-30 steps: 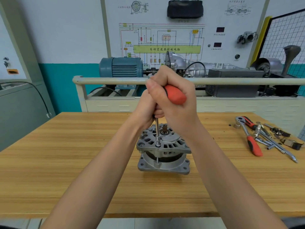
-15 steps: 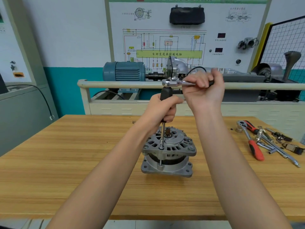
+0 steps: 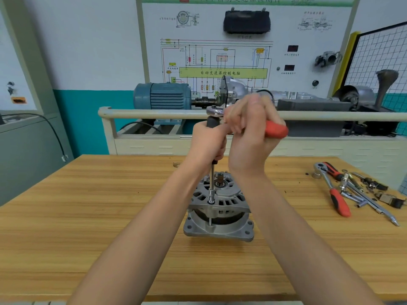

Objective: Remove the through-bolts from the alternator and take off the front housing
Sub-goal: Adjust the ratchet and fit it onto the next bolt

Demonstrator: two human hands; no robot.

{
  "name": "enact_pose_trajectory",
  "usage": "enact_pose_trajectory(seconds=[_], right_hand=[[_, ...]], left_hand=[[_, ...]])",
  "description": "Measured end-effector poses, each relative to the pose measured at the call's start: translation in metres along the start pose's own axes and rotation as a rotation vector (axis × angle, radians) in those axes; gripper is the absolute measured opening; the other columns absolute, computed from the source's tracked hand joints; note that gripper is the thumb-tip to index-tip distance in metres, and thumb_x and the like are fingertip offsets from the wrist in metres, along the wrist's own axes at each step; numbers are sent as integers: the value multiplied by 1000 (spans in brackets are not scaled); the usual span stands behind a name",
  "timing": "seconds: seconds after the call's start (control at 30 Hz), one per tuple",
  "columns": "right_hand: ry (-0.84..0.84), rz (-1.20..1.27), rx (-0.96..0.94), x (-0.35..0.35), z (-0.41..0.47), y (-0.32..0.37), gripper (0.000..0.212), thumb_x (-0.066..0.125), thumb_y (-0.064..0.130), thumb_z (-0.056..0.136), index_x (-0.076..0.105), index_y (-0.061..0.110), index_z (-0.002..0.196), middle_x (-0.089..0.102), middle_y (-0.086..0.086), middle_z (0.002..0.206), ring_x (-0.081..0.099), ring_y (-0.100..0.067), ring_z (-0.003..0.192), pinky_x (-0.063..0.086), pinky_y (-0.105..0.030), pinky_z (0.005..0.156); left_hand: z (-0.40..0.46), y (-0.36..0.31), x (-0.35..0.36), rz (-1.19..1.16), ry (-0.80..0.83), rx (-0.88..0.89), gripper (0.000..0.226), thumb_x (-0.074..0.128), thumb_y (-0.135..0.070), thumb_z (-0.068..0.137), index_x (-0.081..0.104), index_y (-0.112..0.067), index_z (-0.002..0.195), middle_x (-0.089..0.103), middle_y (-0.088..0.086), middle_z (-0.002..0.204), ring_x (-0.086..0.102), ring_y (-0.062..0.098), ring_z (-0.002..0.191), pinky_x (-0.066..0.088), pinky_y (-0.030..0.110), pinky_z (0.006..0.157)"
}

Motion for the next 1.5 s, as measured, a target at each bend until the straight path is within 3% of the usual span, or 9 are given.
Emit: enact_pose_trajectory(seconds=[0.1,0.33,0.47,0.63,0.93,1.07,1.27,1.4,1.5], right_hand=[[48,50,-38,0,-1,5,28,45,9,83,44,22,58,37,4,47,33,-14,45,27,-33,51],[-208,768,613,-36,29,-53,42,41,12,83,36,17,41,25,4,37,23,-11,34,27,-22,42],[-421,952,783,-47,30,-82,40,42,10,82,33,16,43,23,5,36,21,-12,30,26,-19,37],[-407,771,681,-46,29,-70,48,35,11,90,33,18,43,23,5,37,20,-11,32,27,-22,38],[37,-55,-65,5,-1,2,32,45,14,85,44,23,54,40,5,49,35,-15,47,28,-36,52],[37,359,200,-12,18,-16,46,39,9,87,43,23,44,33,7,40,28,-11,39,25,-31,49],[-296,1012,822,-36,31,-75,43,40,11,84,33,16,42,24,4,34,22,-12,28,26,-21,37],[-379,987,845,-39,30,-79,49,37,12,91,32,16,42,23,5,34,22,-12,27,25,-20,35],[-323,783,671,-38,29,-60,50,34,13,93,33,18,43,23,5,36,20,-11,32,26,-22,39]], left_hand=[[-2,1,1,2,-13,36,37,55,1,84,35,-16,59,32,-10,36,25,6,31,20,14,36],[-3,0,4,-56,311,-36,41,59,0,85,38,-16,53,30,-3,40,26,12,33,25,20,39],[-3,2,12,-70,457,-107,44,54,-4,89,35,-17,52,28,-5,38,23,9,30,22,18,36],[3,8,10,-56,301,-115,48,51,-2,87,28,-21,50,21,-6,37,14,8,30,15,14,35],[-2,3,-2,27,-107,35,41,60,-3,83,32,-16,56,29,-10,38,22,7,34,19,14,34],[-2,4,-1,-29,38,16,41,56,5,81,31,-17,58,27,-7,39,21,10,33,20,17,37],[-8,-3,10,-56,451,-45,42,55,-2,87,41,-16,50,31,-2,39,27,13,33,24,19,40],[-8,1,17,-45,484,-117,49,47,-3,90,32,-19,46,23,-6,35,17,7,28,15,15,35],[-3,4,9,-54,309,-105,48,46,-1,87,29,-20,46,21,-6,36,14,9,30,14,14,36]])
Point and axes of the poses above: each hand's wrist, its own z-axis towards the middle knuckle, its own x-axis out of the palm, y = z × x, the point moved 6 cm from there along z, towards the middle knuckle
